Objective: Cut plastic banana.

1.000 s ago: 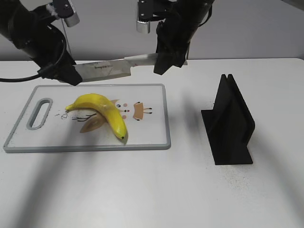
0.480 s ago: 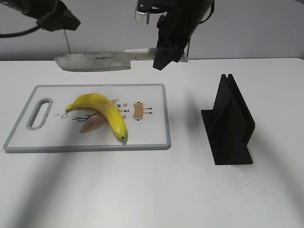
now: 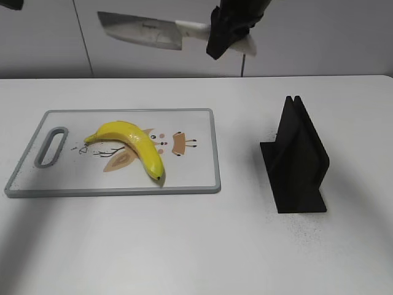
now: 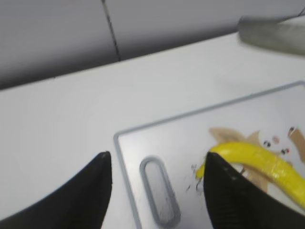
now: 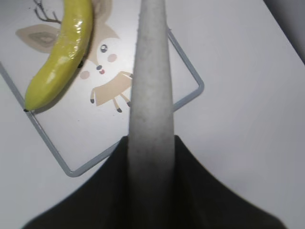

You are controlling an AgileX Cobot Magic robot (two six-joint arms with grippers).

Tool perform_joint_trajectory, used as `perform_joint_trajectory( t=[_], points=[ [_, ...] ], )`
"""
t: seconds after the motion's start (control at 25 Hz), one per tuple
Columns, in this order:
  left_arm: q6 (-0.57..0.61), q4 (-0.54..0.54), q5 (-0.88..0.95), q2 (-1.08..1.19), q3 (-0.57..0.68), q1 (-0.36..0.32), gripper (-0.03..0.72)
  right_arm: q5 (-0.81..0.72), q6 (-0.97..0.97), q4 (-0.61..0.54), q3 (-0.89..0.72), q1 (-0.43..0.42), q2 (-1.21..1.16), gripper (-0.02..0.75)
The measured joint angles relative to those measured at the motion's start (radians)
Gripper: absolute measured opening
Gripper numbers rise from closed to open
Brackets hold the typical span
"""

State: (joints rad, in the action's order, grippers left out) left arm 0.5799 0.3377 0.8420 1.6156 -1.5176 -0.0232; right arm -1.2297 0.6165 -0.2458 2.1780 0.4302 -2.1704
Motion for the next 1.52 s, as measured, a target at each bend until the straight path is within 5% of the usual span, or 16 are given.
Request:
perform_joint_trajectory(
  t=[0.2, 0.44, 1.52],
  points=[
    [-0.227, -0.214, 0.288, -0.003, -0.040, -0.011, 0.591, -0.001, -0.230, 0.076, -0.002, 0.000, 0.056, 0.162],
    [-0.371, -0.272, 0.370, -0.017, -0.026, -0.012, 0.589, -0.001, -0.409, 0.077, -0.071, 0.000, 0.163, 0.162],
    [-0.393, -0.252, 0.380, -0.836, 0.717, -0.012, 0.566, 0.134, -0.597, 0.076, -1.029, 0.000, 0.846, 0.162]
  ],
)
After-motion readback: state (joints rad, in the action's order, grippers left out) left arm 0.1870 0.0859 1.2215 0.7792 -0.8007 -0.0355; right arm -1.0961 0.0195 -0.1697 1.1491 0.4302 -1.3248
